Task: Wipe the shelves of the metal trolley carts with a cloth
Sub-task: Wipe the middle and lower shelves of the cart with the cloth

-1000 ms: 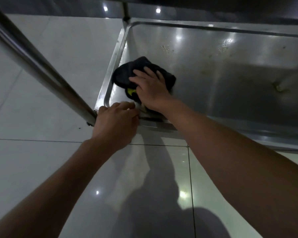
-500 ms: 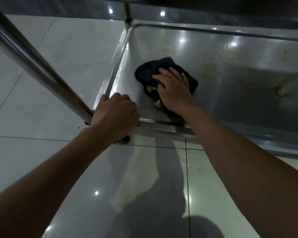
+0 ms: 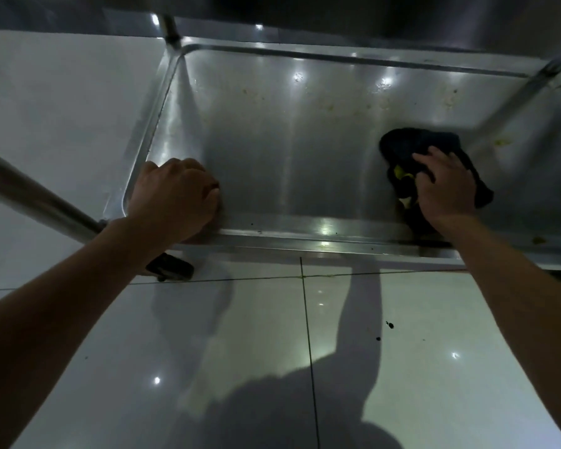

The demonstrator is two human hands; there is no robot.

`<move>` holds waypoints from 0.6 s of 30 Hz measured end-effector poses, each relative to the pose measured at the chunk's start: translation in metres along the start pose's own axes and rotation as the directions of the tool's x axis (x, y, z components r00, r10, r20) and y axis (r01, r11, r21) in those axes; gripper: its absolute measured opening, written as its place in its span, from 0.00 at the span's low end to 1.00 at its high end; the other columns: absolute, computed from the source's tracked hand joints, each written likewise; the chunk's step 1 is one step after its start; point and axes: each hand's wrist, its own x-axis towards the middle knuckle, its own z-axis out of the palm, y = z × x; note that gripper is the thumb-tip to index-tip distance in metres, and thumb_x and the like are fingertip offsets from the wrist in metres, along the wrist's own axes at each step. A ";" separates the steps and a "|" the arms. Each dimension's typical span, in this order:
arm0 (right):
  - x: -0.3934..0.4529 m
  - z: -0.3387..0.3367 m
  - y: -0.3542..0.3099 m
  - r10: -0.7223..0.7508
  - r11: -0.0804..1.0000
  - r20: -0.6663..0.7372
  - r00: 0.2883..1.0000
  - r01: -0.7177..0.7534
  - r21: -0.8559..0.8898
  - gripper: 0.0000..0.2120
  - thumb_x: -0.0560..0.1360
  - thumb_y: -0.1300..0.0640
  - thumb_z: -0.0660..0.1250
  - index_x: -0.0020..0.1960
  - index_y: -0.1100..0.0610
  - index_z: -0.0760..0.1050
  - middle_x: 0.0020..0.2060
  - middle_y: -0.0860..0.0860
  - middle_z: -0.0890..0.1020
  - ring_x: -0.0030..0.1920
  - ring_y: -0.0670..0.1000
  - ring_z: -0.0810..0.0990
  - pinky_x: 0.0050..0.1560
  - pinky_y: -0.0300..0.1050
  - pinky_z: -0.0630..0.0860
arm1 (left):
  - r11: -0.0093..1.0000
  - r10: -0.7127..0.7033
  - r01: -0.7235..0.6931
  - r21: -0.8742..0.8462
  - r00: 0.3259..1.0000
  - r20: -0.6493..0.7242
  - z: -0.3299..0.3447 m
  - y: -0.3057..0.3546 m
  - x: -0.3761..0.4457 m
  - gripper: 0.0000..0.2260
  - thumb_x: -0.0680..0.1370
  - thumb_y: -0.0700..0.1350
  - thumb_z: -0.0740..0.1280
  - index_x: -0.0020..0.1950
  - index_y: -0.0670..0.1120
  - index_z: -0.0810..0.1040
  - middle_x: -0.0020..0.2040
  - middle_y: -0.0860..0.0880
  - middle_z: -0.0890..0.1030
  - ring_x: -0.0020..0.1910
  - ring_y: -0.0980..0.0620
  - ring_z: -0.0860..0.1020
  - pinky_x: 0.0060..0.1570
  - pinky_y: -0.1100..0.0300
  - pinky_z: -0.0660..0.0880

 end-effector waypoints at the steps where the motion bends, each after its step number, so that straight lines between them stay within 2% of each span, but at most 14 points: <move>1: 0.000 -0.001 -0.001 0.010 1.000 0.001 1.000 -0.010 0.000 0.27 0.75 0.52 0.52 0.72 0.52 0.73 0.77 0.52 0.66 0.78 0.58 0.59 0.77 0.62 0.51 | 1.000 0.011 -0.011 0.006 1.000 0.004 0.000 -0.001 0.000 0.17 0.77 0.55 0.54 0.44 0.55 0.83 0.51 0.56 0.82 0.50 0.49 0.79 0.48 0.51 0.69; 4: 0.001 0.002 -0.012 0.049 0.999 -0.007 0.999 -0.049 0.010 0.29 0.73 0.52 0.51 0.72 0.50 0.72 0.77 0.51 0.65 0.79 0.57 0.57 0.78 0.62 0.48 | 0.999 0.034 -0.034 0.004 0.999 -0.023 -0.001 -0.006 -0.005 0.16 0.77 0.55 0.56 0.46 0.56 0.83 0.52 0.58 0.83 0.54 0.48 0.79 0.51 0.50 0.70; 7: 0.007 0.013 -0.032 0.063 0.998 -0.023 0.998 -0.063 0.019 0.24 0.78 0.57 0.55 0.73 0.51 0.72 0.78 0.50 0.65 0.79 0.56 0.55 0.78 0.61 0.46 | 0.995 0.009 -0.014 -0.098 0.999 -0.047 -0.002 -0.012 -0.009 0.11 0.78 0.54 0.62 0.50 0.57 0.84 0.55 0.59 0.82 0.62 0.46 0.77 0.56 0.48 0.66; 11: 0.019 0.043 -0.091 -0.035 0.999 0.011 0.999 0.035 0.013 0.23 0.79 0.56 0.57 0.73 0.50 0.71 0.78 0.49 0.64 0.79 0.55 0.55 0.78 0.60 0.45 | 0.997 0.079 -0.079 -0.016 0.996 -0.043 -0.005 -0.014 -0.013 0.14 0.76 0.54 0.59 0.55 0.55 0.82 0.45 0.53 0.81 0.48 0.47 0.82 0.51 0.49 0.71; 15: 0.020 0.081 -0.168 -0.154 0.987 0.067 0.986 0.150 0.057 0.22 0.80 0.54 0.54 0.73 0.48 0.69 0.78 0.48 0.62 0.79 0.53 0.53 0.78 0.59 0.42 | 0.997 0.077 -0.077 0.000 0.997 -0.009 -0.006 -0.013 -0.014 0.14 0.80 0.55 0.59 0.62 0.56 0.80 0.51 0.52 0.82 0.52 0.48 0.80 0.54 0.49 0.68; 18: 0.018 0.105 -0.222 -0.241 0.965 0.134 0.961 0.224 0.135 0.22 0.80 0.57 0.54 0.72 0.49 0.68 0.79 0.47 0.61 0.80 0.52 0.50 0.77 0.60 0.40 | 0.996 0.088 -0.088 0.013 0.996 0.010 -0.007 -0.009 -0.012 0.16 0.81 0.56 0.57 0.65 0.56 0.77 0.58 0.52 0.80 0.56 0.48 0.79 0.55 0.49 0.68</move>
